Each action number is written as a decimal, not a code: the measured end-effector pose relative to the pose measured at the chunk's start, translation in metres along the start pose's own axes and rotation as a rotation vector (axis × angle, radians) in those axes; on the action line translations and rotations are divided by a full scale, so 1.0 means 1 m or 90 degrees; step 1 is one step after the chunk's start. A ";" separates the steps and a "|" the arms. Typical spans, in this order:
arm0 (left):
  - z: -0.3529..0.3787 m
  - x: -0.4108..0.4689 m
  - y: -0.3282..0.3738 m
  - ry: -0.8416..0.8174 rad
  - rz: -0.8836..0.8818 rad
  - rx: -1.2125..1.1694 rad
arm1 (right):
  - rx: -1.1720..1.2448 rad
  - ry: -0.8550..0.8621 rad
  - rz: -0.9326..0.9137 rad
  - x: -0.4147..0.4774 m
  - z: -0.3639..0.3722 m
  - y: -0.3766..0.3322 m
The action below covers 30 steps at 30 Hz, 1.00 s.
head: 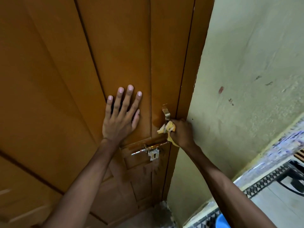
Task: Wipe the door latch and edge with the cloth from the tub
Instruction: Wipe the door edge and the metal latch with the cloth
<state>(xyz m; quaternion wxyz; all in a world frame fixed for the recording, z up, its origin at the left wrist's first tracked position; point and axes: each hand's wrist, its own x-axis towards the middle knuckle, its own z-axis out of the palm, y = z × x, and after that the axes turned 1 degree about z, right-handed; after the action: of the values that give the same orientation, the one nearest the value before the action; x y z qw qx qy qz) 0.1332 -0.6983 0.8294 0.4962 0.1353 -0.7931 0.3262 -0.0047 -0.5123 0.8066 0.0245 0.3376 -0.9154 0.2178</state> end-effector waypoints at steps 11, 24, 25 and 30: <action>0.001 0.001 0.002 0.002 0.006 -0.014 | 0.452 0.045 0.258 0.010 -0.033 -0.015; 0.000 -0.001 0.001 0.002 0.003 -0.011 | 0.114 -0.072 -0.018 0.009 -0.033 0.002; 0.000 -0.001 0.002 0.002 0.004 -0.013 | 0.250 -0.064 0.039 0.011 -0.043 -0.003; 0.001 0.000 0.001 0.005 0.006 -0.009 | 0.635 -0.085 0.408 0.020 -0.064 -0.014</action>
<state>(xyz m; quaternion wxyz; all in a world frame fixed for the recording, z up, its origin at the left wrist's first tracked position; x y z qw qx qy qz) 0.1316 -0.6980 0.8285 0.4989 0.1266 -0.7939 0.3238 -0.0174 -0.5074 0.8736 -0.2613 0.0283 -0.7586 0.5961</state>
